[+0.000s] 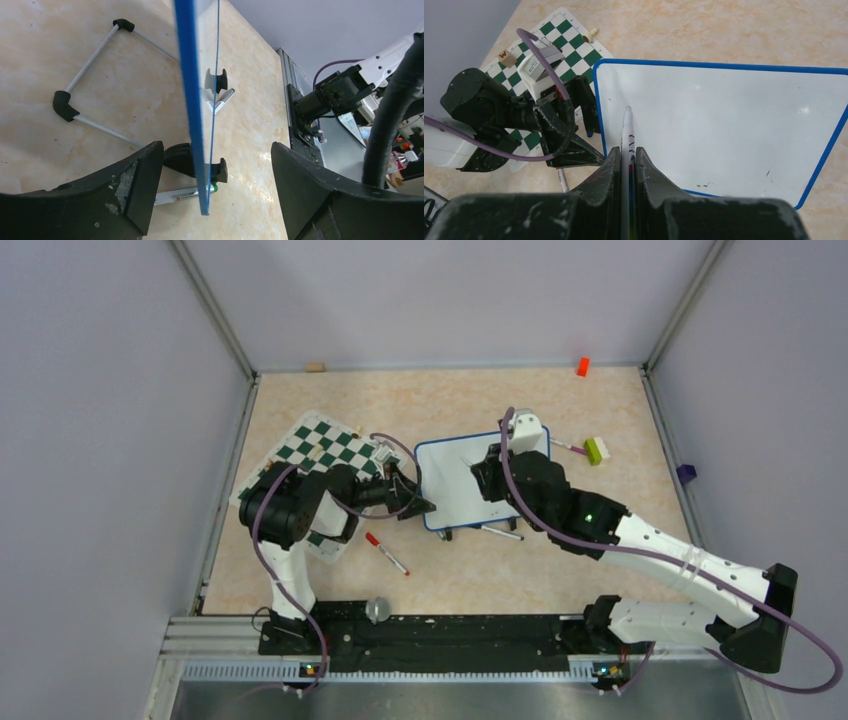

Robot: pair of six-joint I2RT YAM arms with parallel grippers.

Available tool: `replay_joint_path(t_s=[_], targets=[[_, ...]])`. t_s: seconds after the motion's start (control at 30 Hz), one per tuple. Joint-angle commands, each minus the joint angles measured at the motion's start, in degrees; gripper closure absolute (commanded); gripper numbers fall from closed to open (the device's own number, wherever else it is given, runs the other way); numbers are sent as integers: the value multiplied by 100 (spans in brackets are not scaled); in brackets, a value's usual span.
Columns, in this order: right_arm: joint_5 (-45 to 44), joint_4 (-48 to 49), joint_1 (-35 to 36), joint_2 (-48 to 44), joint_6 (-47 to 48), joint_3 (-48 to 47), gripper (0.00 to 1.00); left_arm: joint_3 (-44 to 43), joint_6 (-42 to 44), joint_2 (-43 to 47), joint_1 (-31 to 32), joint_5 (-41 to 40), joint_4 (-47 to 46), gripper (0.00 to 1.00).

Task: Write a sentence on the whiteboard
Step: Hold the whiteboard on the whiteboard stand.

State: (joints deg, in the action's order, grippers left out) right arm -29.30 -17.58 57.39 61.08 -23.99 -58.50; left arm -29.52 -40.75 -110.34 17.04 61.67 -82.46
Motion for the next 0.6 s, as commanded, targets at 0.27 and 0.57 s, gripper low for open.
replay_joint_path(t_s=[0.27,0.57], targets=[[-71,90,55,214,-1,-155,100,49,262,-368,133,-253,-1036,56],[3,200,62,523,68,-264,100,-344,175,-609,172,138,-1036,70]])
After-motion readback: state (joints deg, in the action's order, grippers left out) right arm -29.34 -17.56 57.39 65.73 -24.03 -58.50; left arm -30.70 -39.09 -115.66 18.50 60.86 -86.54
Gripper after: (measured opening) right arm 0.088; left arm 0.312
